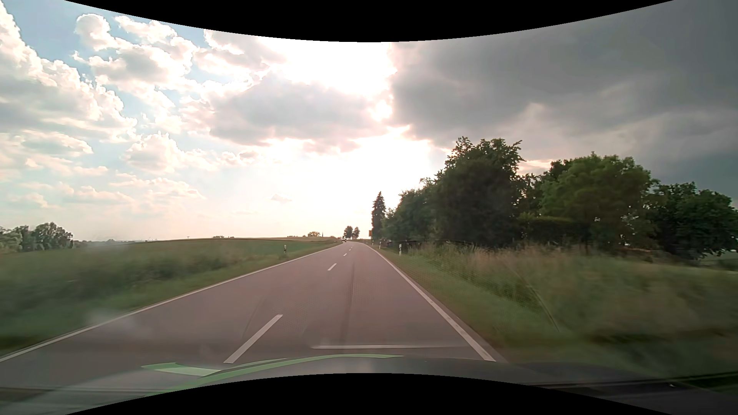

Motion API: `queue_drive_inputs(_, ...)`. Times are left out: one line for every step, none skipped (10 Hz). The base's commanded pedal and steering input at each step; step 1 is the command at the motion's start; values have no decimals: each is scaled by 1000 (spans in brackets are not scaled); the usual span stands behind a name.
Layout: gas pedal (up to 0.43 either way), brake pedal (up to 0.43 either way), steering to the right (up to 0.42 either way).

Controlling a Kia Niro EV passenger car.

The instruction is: Follow the waypoints while adhering to traffic rules and regulations

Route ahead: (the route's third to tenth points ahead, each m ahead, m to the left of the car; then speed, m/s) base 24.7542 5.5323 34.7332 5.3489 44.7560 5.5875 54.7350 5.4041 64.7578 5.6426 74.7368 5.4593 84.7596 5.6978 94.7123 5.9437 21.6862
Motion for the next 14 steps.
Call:
queue_drive_inputs(150, 0, 0)
queue_drive_inputs(150, 0, 0)
queue_drive_inputs(150, 0, 0)
queue_drive_inputs(150, 0, 0)
queue_drive_inputs(150, 0, -1)
queue_drive_inputs(150, 0, -2)
queue_drive_inputs(150, 0, -3)
queue_drive_inputs(150, 0, -3)
queue_drive_inputs(150, 0, -3)
queue_drive_inputs(150, 0, -3)
queue_drive_inputs(150, 0, -3)
queue_drive_inputs(150, 0, -3)
queue_drive_inputs(150, 0, -3)
queue_drive_inputs(150, 0, -3)
